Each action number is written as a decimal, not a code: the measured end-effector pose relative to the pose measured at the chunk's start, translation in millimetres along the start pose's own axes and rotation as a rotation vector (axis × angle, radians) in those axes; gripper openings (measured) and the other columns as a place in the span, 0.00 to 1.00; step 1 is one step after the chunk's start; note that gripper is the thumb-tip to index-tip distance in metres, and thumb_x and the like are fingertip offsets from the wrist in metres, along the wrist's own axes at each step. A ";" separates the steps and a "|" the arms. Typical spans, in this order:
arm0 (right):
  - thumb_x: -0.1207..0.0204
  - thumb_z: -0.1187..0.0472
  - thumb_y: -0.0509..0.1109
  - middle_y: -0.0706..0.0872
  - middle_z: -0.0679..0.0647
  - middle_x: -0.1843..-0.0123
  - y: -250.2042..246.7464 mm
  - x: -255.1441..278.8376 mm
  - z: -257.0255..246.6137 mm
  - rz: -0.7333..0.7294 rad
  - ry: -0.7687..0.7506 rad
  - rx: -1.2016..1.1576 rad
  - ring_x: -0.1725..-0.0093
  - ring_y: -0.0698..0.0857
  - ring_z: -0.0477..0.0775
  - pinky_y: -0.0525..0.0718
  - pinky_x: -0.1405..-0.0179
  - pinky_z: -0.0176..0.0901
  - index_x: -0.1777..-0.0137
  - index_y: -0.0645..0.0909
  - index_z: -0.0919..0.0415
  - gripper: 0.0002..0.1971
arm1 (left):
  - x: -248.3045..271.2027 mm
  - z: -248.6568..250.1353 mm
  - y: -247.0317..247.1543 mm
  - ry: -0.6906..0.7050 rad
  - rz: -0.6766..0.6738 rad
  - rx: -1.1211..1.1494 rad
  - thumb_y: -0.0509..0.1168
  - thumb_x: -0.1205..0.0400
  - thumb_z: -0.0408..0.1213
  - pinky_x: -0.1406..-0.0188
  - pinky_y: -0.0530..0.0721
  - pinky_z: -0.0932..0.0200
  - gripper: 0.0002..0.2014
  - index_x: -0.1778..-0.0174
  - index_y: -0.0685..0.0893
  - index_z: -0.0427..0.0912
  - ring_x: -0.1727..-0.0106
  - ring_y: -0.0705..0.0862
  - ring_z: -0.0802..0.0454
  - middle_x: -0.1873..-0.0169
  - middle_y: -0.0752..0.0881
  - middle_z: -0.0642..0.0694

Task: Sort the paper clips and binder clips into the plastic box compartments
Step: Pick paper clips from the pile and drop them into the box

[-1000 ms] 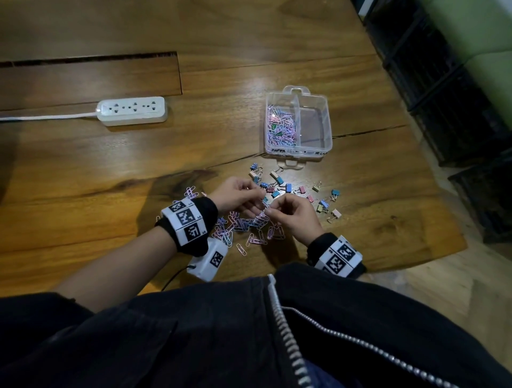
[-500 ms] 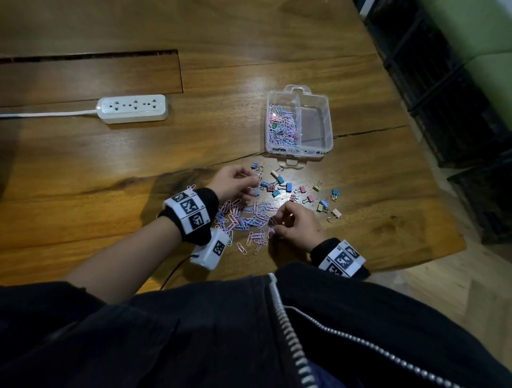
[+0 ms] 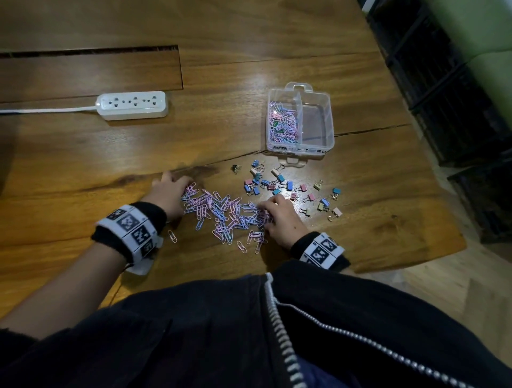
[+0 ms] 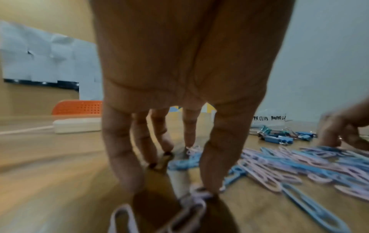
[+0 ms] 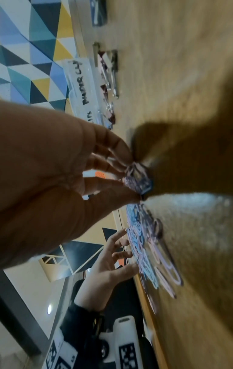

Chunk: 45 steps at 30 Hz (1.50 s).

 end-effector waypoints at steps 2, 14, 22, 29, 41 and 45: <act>0.26 0.67 0.66 0.73 0.53 0.38 0.3 1.9 1.5 -0.022 -0.039 -0.056 0.36 0.71 0.52 0.72 0.30 0.49 0.40 0.78 0.59 0.15 | 6.5 -4.2 6.8 0.051 -0.014 0.032 0.68 0.27 0.25 0.34 0.75 0.49 0.34 0.25 0.66 0.50 0.31 0.68 0.39 0.31 0.66 0.37; 0.29 0.50 0.70 0.72 0.55 0.34 10.6 -0.3 -6.0 0.065 -0.054 0.179 0.35 0.69 0.54 0.69 0.34 0.45 0.30 0.71 0.54 0.27 | 22.5 30.7 32.7 0.246 0.145 -0.031 0.63 0.20 0.42 0.33 0.72 0.51 0.23 0.29 0.73 0.44 0.33 0.70 0.44 0.33 0.74 0.42; 0.23 0.63 0.63 0.77 0.56 0.44 6.9 -4.3 -4.3 0.067 -0.059 0.036 0.44 0.75 0.53 0.70 0.44 0.38 0.47 0.81 0.65 0.09 | 25.6 30.9 31.7 0.278 0.160 0.157 0.63 0.20 0.37 0.49 0.77 0.60 0.10 0.47 0.84 0.37 0.50 0.78 0.51 0.47 0.82 0.42; 0.24 0.69 0.64 0.82 0.53 0.50 -1.5 -4.5 5.4 0.039 0.086 -0.332 0.54 0.78 0.44 0.74 0.60 0.24 0.48 0.81 0.66 0.07 | 14.5 21.6 9.3 0.076 -0.073 0.918 0.63 0.21 0.25 0.73 0.83 0.70 0.06 0.61 0.82 0.39 0.70 0.82 0.59 0.63 0.83 0.46; 0.22 0.74 0.55 0.81 0.56 0.60 -21.9 -2.7 10.8 -0.142 0.339 -1.282 0.63 0.78 0.47 0.76 0.64 0.33 0.56 0.77 0.65 0.10 | 12.1 39.6 17.5 0.095 0.069 0.617 0.68 0.23 0.43 0.49 0.81 0.60 0.19 0.39 0.76 0.41 0.46 0.78 0.51 0.46 0.78 0.45; 0.19 0.73 0.50 0.77 0.54 0.62 -25.0 -2.6 10.9 -0.191 0.404 -1.400 0.67 0.71 0.45 0.70 0.66 0.34 0.52 0.76 0.65 0.12 | 17.6 52.0 36.8 0.201 0.092 0.073 0.69 0.29 0.58 0.30 0.70 0.48 0.43 0.22 0.60 0.46 0.29 0.64 0.43 0.31 0.67 0.39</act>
Point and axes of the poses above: each hand's wrist, its own x-axis away from the middle knuckle, its own y-axis out of the palm, z = x × y, the point moved 1 cm from there along -x, towards the middle knuckle
